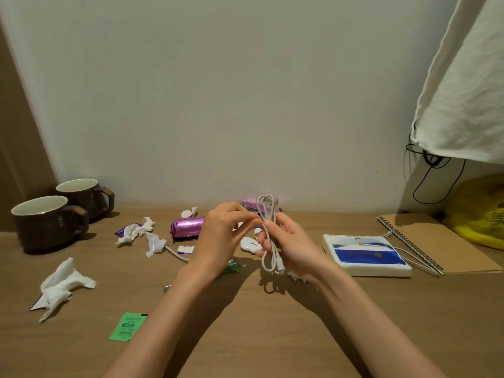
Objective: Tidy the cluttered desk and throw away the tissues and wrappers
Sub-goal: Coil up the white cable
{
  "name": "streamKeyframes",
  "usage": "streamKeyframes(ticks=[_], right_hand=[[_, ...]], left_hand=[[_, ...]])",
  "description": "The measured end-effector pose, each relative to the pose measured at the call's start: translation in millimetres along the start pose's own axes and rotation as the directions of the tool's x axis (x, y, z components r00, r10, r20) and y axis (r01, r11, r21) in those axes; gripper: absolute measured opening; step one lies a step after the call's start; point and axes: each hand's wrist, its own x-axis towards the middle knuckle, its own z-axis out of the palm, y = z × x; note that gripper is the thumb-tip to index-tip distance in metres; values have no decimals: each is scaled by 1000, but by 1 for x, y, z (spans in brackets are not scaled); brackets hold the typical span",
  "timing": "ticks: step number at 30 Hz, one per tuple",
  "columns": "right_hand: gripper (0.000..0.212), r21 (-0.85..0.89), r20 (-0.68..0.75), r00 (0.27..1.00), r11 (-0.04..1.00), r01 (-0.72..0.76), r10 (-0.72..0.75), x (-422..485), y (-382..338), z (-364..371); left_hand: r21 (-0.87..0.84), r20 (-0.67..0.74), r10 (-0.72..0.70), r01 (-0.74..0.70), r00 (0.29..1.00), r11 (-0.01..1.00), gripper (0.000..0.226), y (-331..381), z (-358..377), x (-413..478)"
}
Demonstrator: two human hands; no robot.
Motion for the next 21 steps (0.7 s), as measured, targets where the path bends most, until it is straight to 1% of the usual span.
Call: streamKeyframes(ticks=[2,3,5,7,8,11,14,16,18,19,20,21], right_hand=[[25,-38,-4,999,999,31,-31,0,-2,-1],[25,-89,-21,999,995,46,-48,-1,-4,-3],[22,-276,-85,991,958,75,-102,-2,-9,-9],[23,-435,-119,977,893,111,-179,-4,-14,-16],[24,-492,-121,970,862,127,-211,-5,-16,-18],[26,-630,-83,961,761,154,-263,-7,-18,-20],[25,-772,-64,951,619,144,-302,-7,-18,-25],[22,-842,-77,939,526,120,-336,-6,-19,-31],[24,-851,-102,926,514,108,-364,-7,-20,-35],[25,-835,-121,918,539,113,-379,-8,-21,-37],[25,-796,-149,909,593,124,-389,-7,-21,-39],[25,-728,-192,902,673,133,-386,-5,-21,-41]], left_hand=[[-6,2,1,-1,1000,1000,13,-3,-3,1],[-13,-4,-13,13,1000,1000,14,-5,-5,2],[-26,-33,-61,60,998,998,18,-12,-12,2],[-27,-46,-82,81,996,996,23,-18,-17,2],[-10,-44,-68,67,997,998,24,-18,-19,2],[60,-47,-26,29,999,998,23,-17,-19,3],[114,-42,-26,30,999,993,28,-20,-18,2],[136,-56,-50,57,997,989,26,-24,-19,1],[109,-107,-97,108,990,988,17,-25,-19,2],[94,-137,-109,122,985,988,15,-24,-19,3],[79,-166,-118,132,979,988,14,-22,-19,3],[64,-193,-128,142,973,988,14,-20,-20,4]])
